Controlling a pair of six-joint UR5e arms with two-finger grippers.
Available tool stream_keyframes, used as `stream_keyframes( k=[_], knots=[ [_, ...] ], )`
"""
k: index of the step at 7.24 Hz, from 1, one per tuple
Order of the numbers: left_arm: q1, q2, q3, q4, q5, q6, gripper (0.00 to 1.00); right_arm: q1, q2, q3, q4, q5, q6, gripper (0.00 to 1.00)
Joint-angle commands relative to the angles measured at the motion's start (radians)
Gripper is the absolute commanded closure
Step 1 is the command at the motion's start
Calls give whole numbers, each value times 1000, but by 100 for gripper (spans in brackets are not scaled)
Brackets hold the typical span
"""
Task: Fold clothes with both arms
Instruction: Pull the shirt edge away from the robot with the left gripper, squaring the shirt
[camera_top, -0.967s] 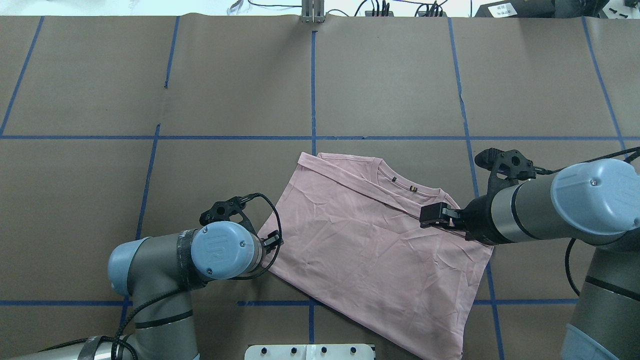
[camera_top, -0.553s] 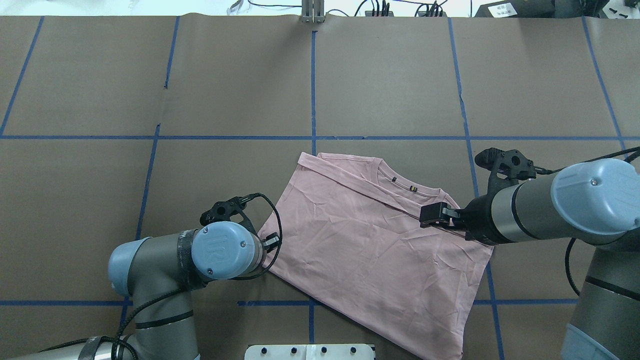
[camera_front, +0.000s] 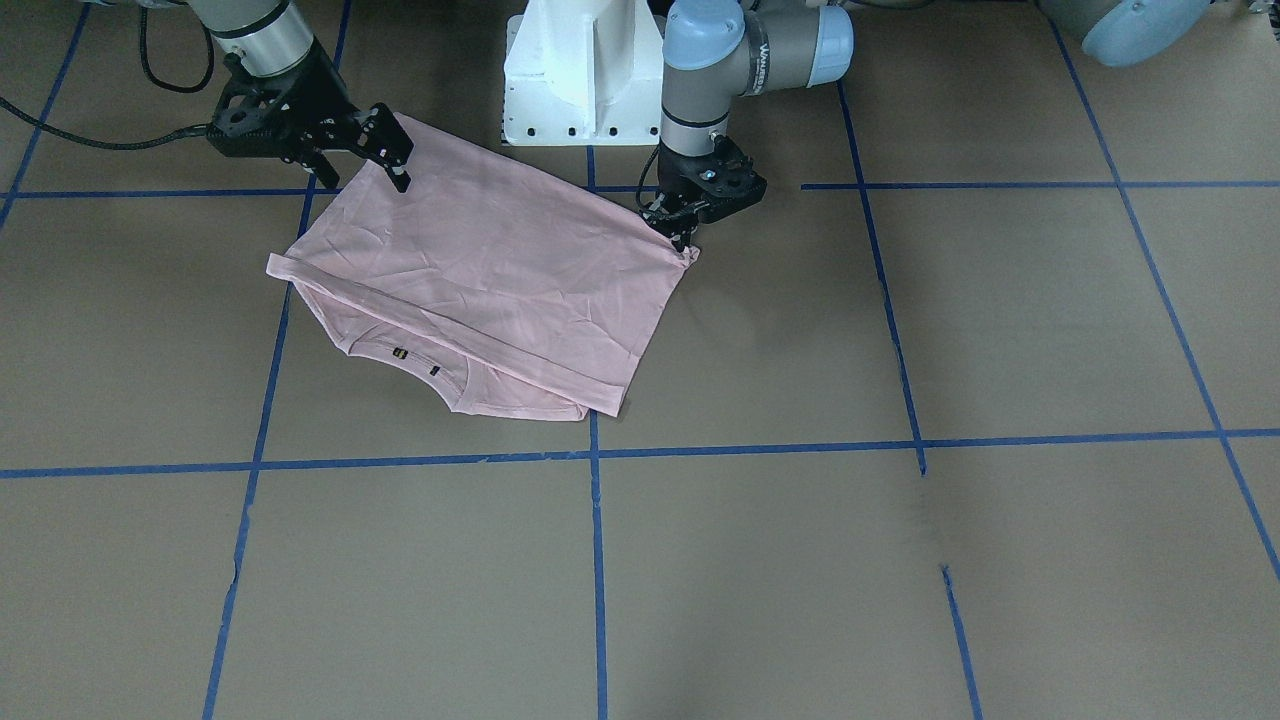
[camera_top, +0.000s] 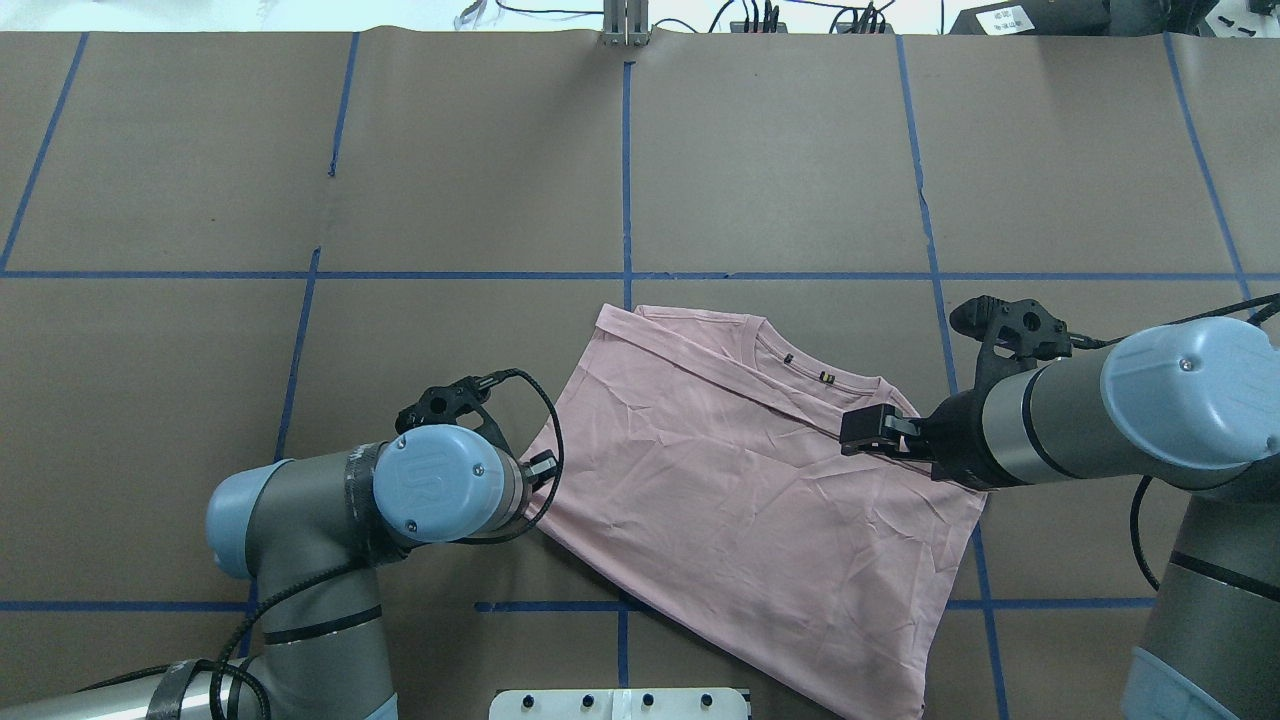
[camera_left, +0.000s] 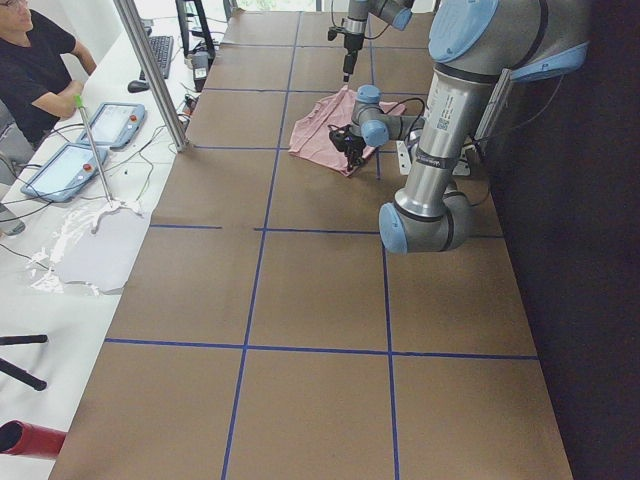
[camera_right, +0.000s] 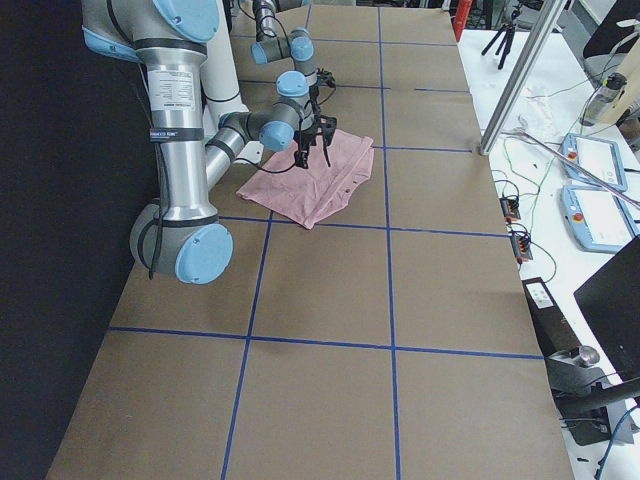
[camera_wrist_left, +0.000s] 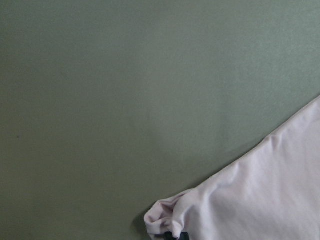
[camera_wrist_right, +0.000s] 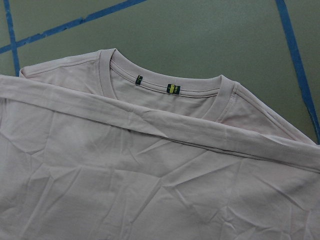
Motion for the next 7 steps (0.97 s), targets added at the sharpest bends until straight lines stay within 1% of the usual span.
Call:
stream_keyframes(
  k=[1,3,4,5,6,7],
  knots=[
    [-73,-5,-5,20,0,41,100,0,-1,-8,-1,0,0,0],
    [-150,-6,21,17,3,112,100,-1,1,-23,0,0,-2,0],
    [-199,-34,75,10,4,155,100,-1,10,-40,3,-6,-2,0],
    [-260,-98,172,-7,4,208,100,0,42,-79,37,-12,1,0],
    [-308,-138,277,-83,4,253,100,0,42,-86,58,-12,5,0],
    [-352,-162,337,-142,4,305,100,2,42,-86,59,-12,5,0]
  ],
)
